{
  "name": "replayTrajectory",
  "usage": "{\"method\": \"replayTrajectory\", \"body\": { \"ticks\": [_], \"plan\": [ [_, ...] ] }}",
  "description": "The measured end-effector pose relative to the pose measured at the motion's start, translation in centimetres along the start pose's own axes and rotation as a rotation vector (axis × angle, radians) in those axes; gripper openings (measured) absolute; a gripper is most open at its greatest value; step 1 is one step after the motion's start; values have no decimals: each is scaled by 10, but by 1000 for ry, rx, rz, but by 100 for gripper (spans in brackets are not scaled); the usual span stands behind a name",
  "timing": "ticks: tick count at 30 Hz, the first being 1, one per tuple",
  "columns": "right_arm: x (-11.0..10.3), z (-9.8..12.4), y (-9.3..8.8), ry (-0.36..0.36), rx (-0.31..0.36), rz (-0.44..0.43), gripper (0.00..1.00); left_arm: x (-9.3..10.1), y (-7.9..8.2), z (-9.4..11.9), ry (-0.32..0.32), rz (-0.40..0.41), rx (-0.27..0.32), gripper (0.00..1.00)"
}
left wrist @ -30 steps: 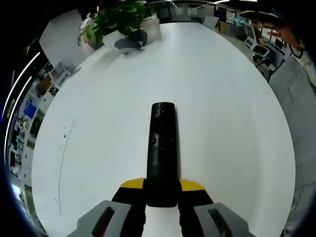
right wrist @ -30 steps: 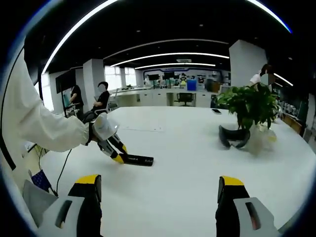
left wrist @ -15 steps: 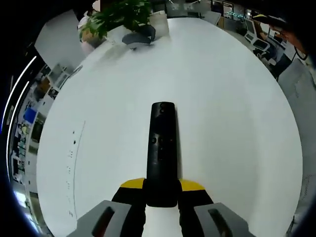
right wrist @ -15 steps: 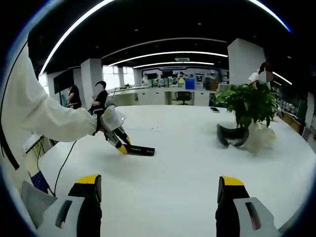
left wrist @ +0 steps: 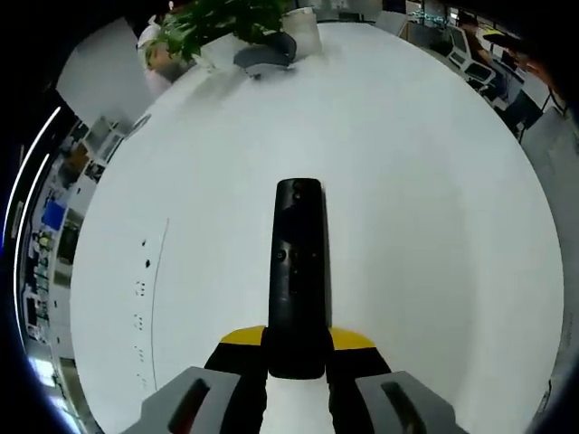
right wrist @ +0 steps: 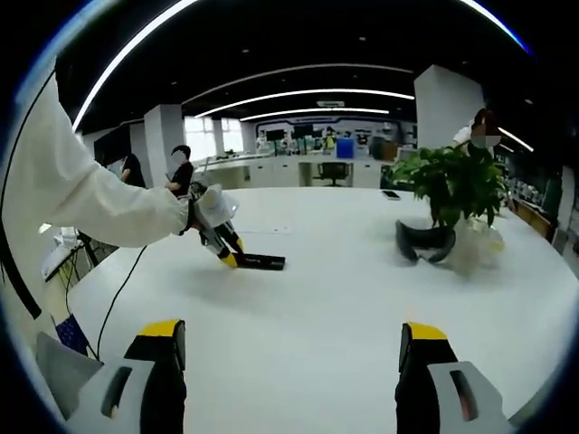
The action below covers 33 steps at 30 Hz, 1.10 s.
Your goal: Press the specified remote control buttons in sequence, fully releasing each button before pressing the next.
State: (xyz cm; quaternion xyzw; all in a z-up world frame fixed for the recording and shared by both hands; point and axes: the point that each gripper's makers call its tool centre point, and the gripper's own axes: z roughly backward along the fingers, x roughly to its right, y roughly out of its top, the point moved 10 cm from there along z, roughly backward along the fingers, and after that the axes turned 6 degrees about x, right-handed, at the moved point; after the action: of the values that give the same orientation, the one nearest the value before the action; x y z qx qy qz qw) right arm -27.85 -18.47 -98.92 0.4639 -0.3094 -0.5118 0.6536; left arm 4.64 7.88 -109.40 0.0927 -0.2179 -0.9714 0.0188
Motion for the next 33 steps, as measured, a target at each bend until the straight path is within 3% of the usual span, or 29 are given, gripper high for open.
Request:
{"method": "replayTrajectory", "body": {
  "ticks": [4, 8, 10, 16, 20, 24, 29, 33],
  "plan": [
    [-2, -1, 0, 2, -8, 17, 99, -4, 0, -1, -35, 44, -13, 24],
    [-5, -3, 4, 11, 6, 10, 99, -3, -1, -1, -47, 17, -2, 25],
    [-7, -3, 6, 14, 13, 16, 99, -5, -2, 1, 10, 13, 4, 29],
    [-10, 4, 13, 16, 42, 30, 99, -3, -9, 7, 174, 146, 29, 46],
    [-9, 11, 16, 5, 63, 28, 99, 5, -16, 12, 174, 242, 34, 55],
    [-10, 16, 12, -4, 67, 22, 99, 26, -24, 23, 179, 416, 123, 62],
    [-16, 22, 5, 4, 60, 38, 99, 69, -31, 43, 208, 445, 172, 75],
    [-18, 28, 4, 8, 74, 32, 99, 92, -33, 56, 247, 503, 261, 81]
  ]
}}
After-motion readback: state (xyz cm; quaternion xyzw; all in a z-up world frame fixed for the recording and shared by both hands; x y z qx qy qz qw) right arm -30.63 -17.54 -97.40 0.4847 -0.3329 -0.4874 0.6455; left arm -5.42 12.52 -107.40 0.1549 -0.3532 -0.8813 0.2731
